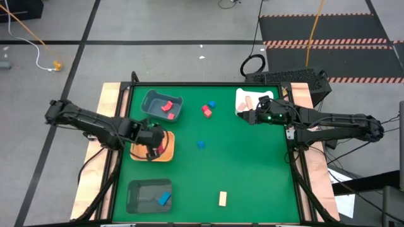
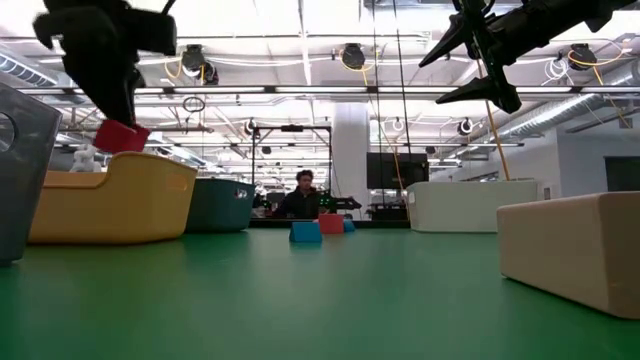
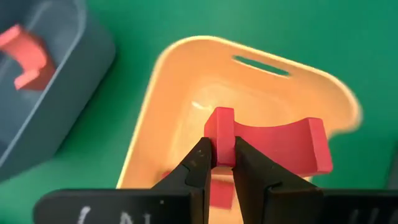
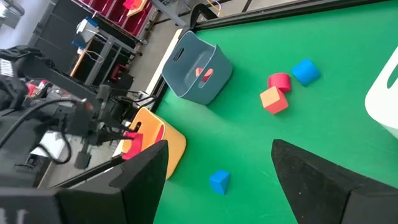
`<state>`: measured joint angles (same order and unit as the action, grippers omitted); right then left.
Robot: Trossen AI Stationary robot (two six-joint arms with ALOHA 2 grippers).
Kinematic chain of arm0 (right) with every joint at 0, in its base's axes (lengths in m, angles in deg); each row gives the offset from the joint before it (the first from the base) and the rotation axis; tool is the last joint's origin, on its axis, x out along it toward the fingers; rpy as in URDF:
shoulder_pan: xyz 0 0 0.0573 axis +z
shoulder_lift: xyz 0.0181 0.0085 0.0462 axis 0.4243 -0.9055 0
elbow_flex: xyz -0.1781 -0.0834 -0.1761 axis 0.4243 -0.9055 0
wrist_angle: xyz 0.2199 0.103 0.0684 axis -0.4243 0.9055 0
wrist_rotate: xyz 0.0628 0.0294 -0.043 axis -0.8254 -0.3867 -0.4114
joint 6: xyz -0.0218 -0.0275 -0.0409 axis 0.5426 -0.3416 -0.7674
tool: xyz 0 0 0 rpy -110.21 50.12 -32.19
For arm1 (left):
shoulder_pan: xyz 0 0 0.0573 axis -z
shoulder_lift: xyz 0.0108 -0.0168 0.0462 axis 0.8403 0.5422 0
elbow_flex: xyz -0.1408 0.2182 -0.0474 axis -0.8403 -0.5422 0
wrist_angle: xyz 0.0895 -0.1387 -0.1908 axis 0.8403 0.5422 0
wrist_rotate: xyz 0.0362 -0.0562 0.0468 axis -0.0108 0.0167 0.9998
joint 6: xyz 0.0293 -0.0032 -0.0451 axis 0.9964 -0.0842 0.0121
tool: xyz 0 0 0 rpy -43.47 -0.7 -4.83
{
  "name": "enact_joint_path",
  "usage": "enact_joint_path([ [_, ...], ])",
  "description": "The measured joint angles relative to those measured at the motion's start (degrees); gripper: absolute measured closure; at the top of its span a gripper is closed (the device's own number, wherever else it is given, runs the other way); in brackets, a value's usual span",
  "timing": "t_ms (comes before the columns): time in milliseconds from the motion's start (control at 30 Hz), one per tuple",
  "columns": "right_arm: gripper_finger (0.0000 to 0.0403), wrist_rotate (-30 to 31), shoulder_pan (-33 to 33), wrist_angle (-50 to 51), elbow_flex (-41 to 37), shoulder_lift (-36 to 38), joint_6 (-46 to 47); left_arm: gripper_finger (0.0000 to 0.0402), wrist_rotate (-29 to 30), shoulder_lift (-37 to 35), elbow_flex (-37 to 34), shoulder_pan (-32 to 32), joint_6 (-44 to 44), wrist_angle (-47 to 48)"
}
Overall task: Sort & place blocks by color
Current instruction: Put the bottom red block into the yellow bin, then put the bottom blue block into the black bin
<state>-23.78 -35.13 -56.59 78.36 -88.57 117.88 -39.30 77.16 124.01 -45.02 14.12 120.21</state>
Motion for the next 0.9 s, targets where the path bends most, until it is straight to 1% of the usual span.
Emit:
enact_joint_path([
  [100,0.0124,0.0,0.0,0.0,0.0,0.0,-0.1,0.0354,1.0,-2.3,-3.6,-1.0,-4.5,-1.7],
  [233,0.0124,0.0,0.0,0.0,0.0,0.0,-0.1,0.0354,1.0,-2.8,-7.3,-1.7,-9.9,-3.2],
  [400,0.0124,0.0,0.0,0.0,0.0,0.0,-0.1,0.0354,1.0,-2.6,-9.7,-1.6,-13.8,-4.0],
  [467,0.0124,0.0,0.0,0.0,0.0,0.0,0.0,0.0347,1.0,-2.6,-9.8,-1.6,-15.9,-4.0],
  [533,0.0124,0.0,0.0,0.0,0.0,0.0,-0.1,0.0331,1.0,-2.6,-9.8,-1.6,-18.8,-4.1],
  [633,0.0124,0.0,0.0,0.0,0.0,0.0,0.0,0.0295,1.0,-2.6,-9.8,-1.6,-22.0,-4.1],
  [800,0.0124,0.0,0.0,0.0,0.0,0.0,0.0,0.0228,1.0,-2.8,-9.8,-1.6,-23.2,-5.4],
  [900,0.0124,0.0,0.0,0.0,0.0,0.0,0.0,0.0195,1.0,-4.2,-9.3,-1.6,-23.3,-7.2],
])
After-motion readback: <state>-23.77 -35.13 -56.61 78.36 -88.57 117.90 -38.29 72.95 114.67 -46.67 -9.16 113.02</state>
